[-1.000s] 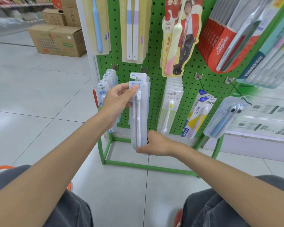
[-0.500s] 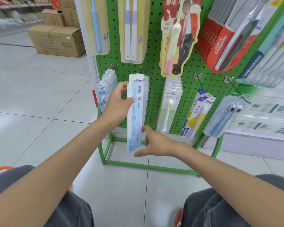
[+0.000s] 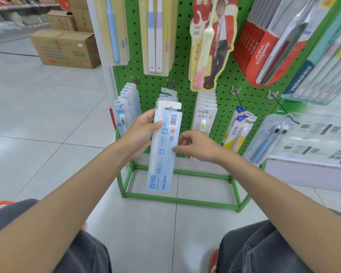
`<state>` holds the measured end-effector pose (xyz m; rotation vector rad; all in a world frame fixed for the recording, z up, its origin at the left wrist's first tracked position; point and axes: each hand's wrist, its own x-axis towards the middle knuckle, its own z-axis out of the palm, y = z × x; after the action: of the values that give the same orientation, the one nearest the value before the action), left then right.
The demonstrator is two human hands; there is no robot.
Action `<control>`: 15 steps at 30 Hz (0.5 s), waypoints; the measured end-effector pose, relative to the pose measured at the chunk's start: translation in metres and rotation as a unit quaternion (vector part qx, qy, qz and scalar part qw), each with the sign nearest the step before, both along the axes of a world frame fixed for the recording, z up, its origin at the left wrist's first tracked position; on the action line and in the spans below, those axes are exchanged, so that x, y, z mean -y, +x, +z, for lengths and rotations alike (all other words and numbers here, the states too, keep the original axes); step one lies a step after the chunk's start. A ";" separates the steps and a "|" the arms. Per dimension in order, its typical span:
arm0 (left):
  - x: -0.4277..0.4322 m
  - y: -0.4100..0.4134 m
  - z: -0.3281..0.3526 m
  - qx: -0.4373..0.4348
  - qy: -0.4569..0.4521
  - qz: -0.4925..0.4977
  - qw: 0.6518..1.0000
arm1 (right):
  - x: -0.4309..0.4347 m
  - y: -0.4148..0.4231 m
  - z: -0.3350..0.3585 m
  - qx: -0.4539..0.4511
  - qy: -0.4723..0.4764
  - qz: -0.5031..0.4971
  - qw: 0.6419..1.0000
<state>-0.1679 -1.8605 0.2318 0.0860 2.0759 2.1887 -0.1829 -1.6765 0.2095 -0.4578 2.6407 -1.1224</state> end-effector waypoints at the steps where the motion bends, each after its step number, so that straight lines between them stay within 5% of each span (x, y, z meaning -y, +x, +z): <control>1: -0.001 0.000 -0.001 0.006 -0.002 -0.008 1.000 | -0.001 -0.002 0.006 -0.009 -0.018 -0.012 1.000; 8: -0.003 0.000 -0.006 0.028 -0.020 -0.038 0.999 | -0.011 -0.005 0.035 -0.054 -0.148 -0.084 0.984; 15: -0.004 0.000 -0.007 0.040 -0.007 -0.047 0.998 | -0.010 -0.005 0.038 -0.041 -0.166 -0.098 0.980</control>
<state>-0.1683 -1.8562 0.2250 0.0918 2.0026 2.0869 -0.1877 -1.6665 0.2474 -0.3114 2.6191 -1.6520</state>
